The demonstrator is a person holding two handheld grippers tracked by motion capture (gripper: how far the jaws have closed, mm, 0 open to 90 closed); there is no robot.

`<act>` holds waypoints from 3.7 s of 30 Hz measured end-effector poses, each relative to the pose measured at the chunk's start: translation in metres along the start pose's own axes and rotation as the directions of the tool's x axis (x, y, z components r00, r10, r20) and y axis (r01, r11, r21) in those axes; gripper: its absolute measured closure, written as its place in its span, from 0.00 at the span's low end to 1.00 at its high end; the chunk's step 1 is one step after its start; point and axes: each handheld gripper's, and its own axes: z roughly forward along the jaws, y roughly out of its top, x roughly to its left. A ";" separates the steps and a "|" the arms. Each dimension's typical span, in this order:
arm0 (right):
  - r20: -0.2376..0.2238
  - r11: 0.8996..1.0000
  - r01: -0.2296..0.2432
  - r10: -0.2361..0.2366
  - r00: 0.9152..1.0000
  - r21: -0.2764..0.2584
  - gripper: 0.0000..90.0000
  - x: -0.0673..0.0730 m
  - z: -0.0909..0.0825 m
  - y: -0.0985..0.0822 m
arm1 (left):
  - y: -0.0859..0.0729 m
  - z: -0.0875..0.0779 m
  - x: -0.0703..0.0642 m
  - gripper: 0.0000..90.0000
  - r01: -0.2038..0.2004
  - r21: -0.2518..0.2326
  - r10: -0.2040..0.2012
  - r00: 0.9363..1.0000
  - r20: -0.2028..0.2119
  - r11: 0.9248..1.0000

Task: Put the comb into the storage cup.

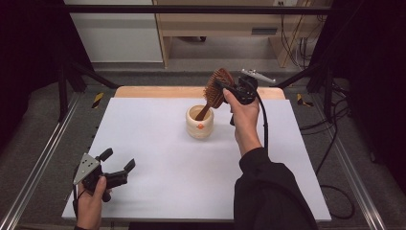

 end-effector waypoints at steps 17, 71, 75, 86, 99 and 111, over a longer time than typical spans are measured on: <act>0.000 1.000 -0.007 0.007 1.000 0.024 0.58 -0.002 0.007 -0.009 | 0.000 0.000 0.000 0.02 0.004 0.000 -0.004 1.000 -0.004 1.000; -0.017 0.998 -0.037 0.038 0.999 0.047 0.58 -0.006 0.016 -0.026 | 0.000 0.000 0.000 0.02 0.002 0.004 -0.002 1.000 -0.005 1.000; -0.019 0.998 -0.036 0.037 0.999 0.047 0.58 -0.006 0.016 -0.026 | 0.000 0.000 0.000 0.02 0.001 0.005 -0.001 1.000 -0.005 1.000; -0.018 0.998 -0.034 0.035 0.999 0.050 0.58 -0.005 0.017 -0.027 | 0.000 0.000 0.000 0.02 0.001 0.005 -0.001 1.000 -0.003 1.000; -0.025 0.998 -0.033 0.035 0.999 0.053 0.57 -0.005 0.018 -0.029 | 0.000 0.001 0.000 0.02 0.000 0.007 0.000 1.000 -0.001 1.000; -0.030 0.998 -0.044 0.046 0.998 0.054 0.57 -0.005 0.021 -0.030 | 0.000 0.001 0.001 0.02 0.001 0.010 -0.001 1.000 0.000 1.000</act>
